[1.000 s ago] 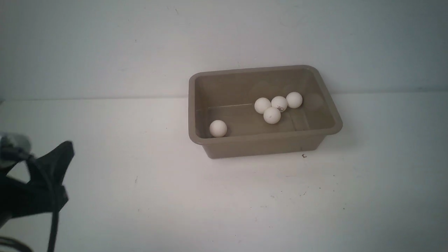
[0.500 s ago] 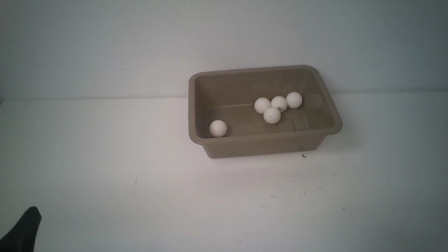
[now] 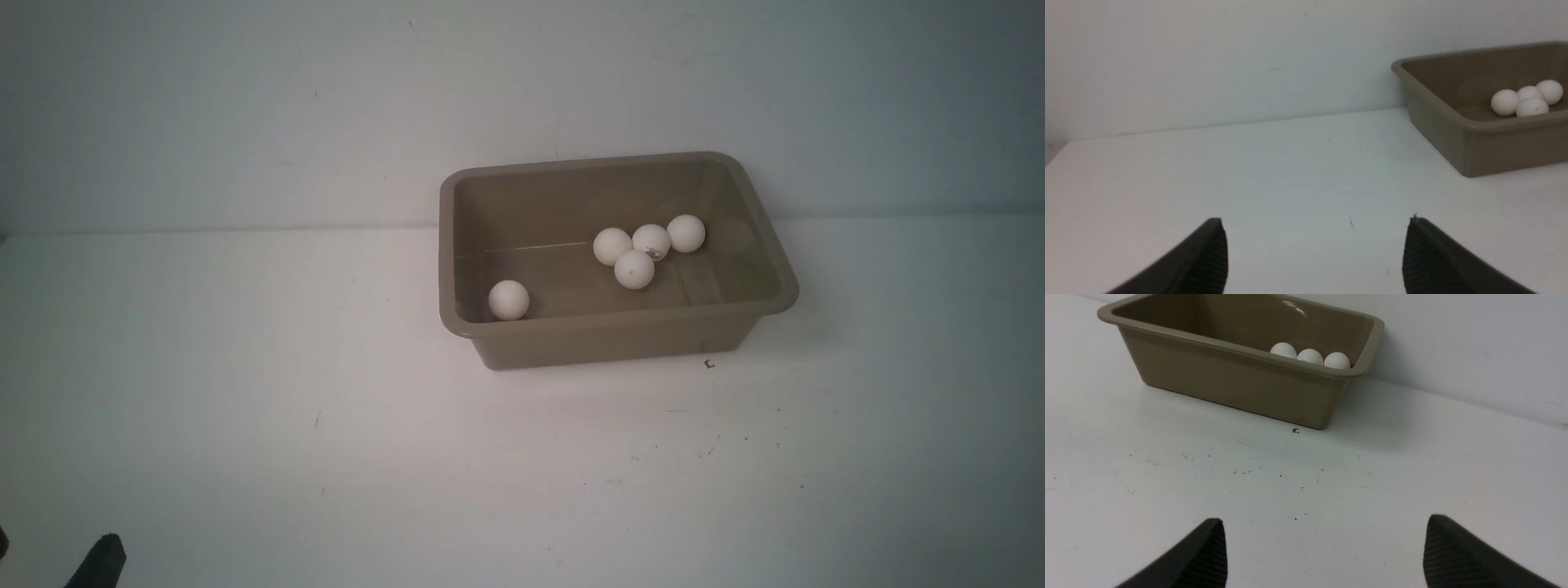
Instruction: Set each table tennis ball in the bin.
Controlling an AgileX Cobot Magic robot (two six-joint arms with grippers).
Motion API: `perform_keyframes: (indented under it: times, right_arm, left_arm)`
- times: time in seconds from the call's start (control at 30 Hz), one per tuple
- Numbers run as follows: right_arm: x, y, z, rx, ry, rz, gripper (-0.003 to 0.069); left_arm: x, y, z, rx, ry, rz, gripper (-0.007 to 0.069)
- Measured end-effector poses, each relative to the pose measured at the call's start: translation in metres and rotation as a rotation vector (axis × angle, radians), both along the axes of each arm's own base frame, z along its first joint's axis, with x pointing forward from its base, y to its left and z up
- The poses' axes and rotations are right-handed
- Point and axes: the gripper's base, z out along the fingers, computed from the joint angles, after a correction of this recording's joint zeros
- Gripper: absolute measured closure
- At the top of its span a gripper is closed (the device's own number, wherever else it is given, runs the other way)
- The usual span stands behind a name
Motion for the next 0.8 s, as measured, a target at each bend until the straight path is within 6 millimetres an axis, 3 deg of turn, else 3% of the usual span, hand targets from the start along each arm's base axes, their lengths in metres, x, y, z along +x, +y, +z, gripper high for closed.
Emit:
perform_keyframes:
  times: [0.13,0.3,0.8]
  right_arm:
    - [0.0,0.0,0.0,0.0,0.0,0.0,0.0071]
    - [0.0,0.0,0.0,0.0,0.0,0.0,0.0071]
    - [0.0,0.0,0.0,0.003,0.001,0.0,0.0071]
  left_arm:
    - [0.0,-0.001,-0.004,0.007,0.033,-0.016,0.0104]
    - [0.001,0.002,-0.023,-0.106,0.086,0.037,0.0104]
    - [-0.001,0.014,-0.031,-0.062,0.173,0.175,0.0104]
